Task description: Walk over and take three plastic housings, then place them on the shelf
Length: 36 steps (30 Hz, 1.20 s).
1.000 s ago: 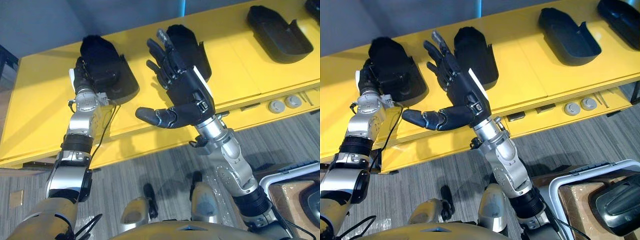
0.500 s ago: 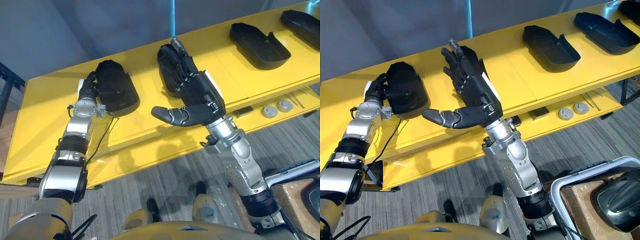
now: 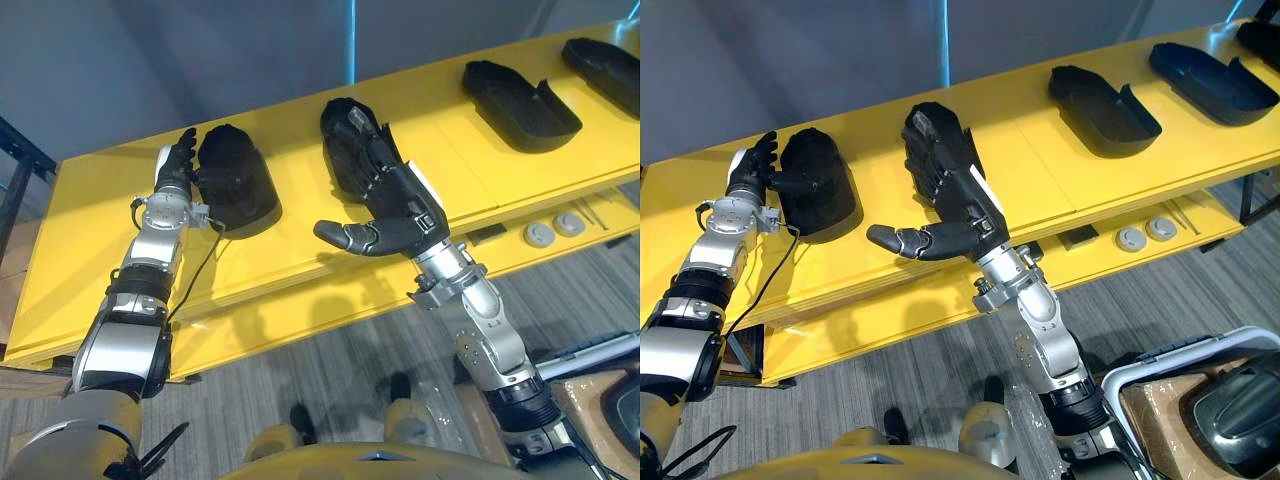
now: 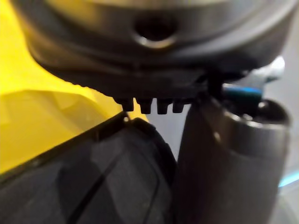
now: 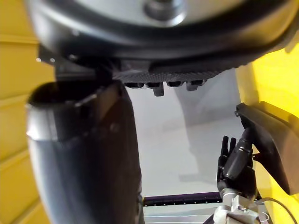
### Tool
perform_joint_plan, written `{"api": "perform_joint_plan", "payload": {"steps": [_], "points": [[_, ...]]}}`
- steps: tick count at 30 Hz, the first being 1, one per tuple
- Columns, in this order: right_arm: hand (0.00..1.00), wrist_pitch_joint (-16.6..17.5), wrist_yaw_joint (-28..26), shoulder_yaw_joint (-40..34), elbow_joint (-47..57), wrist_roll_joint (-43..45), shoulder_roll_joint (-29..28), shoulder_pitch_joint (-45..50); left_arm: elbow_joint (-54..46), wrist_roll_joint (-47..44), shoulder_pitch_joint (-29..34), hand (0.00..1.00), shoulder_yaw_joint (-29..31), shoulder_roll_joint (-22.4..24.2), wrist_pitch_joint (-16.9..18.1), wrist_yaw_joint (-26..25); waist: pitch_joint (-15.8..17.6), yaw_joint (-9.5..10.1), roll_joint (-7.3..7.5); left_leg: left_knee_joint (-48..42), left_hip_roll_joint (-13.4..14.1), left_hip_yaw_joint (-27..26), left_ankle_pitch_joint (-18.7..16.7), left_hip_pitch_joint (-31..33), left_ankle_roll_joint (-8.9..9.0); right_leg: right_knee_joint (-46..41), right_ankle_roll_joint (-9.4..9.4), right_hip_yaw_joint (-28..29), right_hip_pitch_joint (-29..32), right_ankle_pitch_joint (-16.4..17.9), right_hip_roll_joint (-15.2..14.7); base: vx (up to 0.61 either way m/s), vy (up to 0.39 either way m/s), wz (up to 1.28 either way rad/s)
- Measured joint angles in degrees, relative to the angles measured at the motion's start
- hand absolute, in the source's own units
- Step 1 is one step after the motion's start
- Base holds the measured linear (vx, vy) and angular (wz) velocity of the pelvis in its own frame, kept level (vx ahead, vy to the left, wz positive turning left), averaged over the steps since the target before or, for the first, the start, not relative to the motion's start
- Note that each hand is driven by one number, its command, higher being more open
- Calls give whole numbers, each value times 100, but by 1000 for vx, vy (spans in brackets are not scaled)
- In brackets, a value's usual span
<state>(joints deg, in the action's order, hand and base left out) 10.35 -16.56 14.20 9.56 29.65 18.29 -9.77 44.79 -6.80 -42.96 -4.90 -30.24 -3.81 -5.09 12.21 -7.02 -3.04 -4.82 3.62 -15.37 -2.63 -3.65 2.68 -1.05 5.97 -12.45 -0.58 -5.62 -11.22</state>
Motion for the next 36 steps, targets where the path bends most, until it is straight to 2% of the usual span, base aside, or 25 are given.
{"api": "perform_joint_plan", "payload": {"steps": [4, 6, 9, 10, 11, 13, 14, 16, 17, 19, 22, 26, 28, 31, 36], "points": [[100, 7, 146, 6, -8, -1, -3, -33, -27, -63, 7, 100, 0, -10, 85, -16, -65, 100, 62, -20, 18, 44, -4, -8, 6, 45, -7, -44, -65, -20, 18, -21, -6, 4], [100, 7, 189, 12, -8, 0, -2, -55, -168, -394, 117, 100, 13, -12, 333, -87, -91, 159, 103, -42, 20, 69, -5, 8, 7, 48, -9, -65, -74, -22, 18, -28, -3, 5], [100, 20, 204, 25, -65, -31, -10, -168, -1226, -685, 815, 100, 60, 1, 872, -352, -109, 217, 135, -60, 19, 163, -11, 6, 15, 146, -12, -191, -196, -48, 22, -5, -4, 14], [100, 34, 228, 47, -103, -92, -10, -235, -1505, -693, 1004, 100, 138, 17, 992, -401, -111, 227, 138, -60, 19, 188, -10, 10, 16, 154, -12, -221, -211, -48, 23, -1, -6, 20], [100, 44, 287, 83, -160, -262, -18, -345, -2024, -743, 1337, 100, 345, 103, 1253, -500, -112, 253, 138, -61, 17, 252, -8, 13, 18, 185, -12, -293, -270, -48, 23, 10, -10, 25], [100, 72, 341, 117, -284, -473, -34, -468, -3246, -894, 2010, 100, 875, 515, 1778, -792, -119, 416, 144, -60, 18, 378, -3, 7, 25, 242, -14, -442, -382, -46, 31, 16, -12, 29], [100, 72, 341, 117, -285, -473, -39, -468, -3605, -894, 2215, 100, 1024, 667, 1917, -864, -125, 456, 145, -58, 16, 417, -1, 12, 28, 251, -19, -486, -403, -42, 31, 23, -9, 29], [100, 71, 357, 116, -290, -494, -77, -431, -5040, -894, 3245, 100, 1480, 1282, 2376, -1065, -215, 640, 157, -25, 2, 563, 9, 17, 36, 341, -21, -645, -521, -40, 35, 40, -5, 33], [100, 72, 363, 103, -289, -508, -103, -403, -5345, -891, 3537, 100, 1545, 1443, 2451, -1089, -242, 690, 159, -9, -1, 603, 10, 4, 37, 361, -22, -683, -560, -37, 37, 48, -4, 39], [100, 73, 373, 55, -280, -562, -237, -152, -6269, -879, 4764, 100, 1720, 2117, 2630, -1099, -420, 895, 221, 21, -18, 772, 8, 21, 46, 423, -43, -862, -675, 4, 42, 55, -4, 39], [100, 37, 404, 100, -273, -825, -389, 47, -6499, -884, 5932, 100, 1857, 2641, 2579, -1132, -497, 1161, 345, 92, -31, 937, 22, 34, 76, 389, -57, -1051, -751, 148, 39, 15, -14, 34], [100, -12, 499, 222, -318, -895, -525, 17, -6487, -1083, 6596, 100, 1909, 2929, 2355, -1054, -583, 1348, 513, 104, -28, 1114, 28, 128, 88, 283, -49, -1237, -736, 275, 32, -14, -16, 26], [100, -50, 613, 383, -519, -898, -580, -105, -6487, -1251, 6743, 100, 1886, 3030, 2348, -809, -628, 1444, 585, 87, -26, 1168, 35, 133, 91, 230, -42, -1263, -739, 304, 30, 9, -4, 11], [100, -121, 816, 611, -1133, -903, -708, -459, -6489, -1356, 6737, 100, 1756, 3025, 2343, -555, -654, 1464, 632, -23, -32, 1282, 43, 249, 102, 218, -53, -1376, -746, 315, 30, -4, 3, 16], [100, -132, 1086, 922, -1637, -913, -845, -925, -6491, -1379, 6700, 100, 1570, 3024, 2327, -421, -639, 1512, 607, -120, -35, 1401, 39, 335, 108, 206, -31, -1496, -751, 295, 41, 9, 5, 14]]}}
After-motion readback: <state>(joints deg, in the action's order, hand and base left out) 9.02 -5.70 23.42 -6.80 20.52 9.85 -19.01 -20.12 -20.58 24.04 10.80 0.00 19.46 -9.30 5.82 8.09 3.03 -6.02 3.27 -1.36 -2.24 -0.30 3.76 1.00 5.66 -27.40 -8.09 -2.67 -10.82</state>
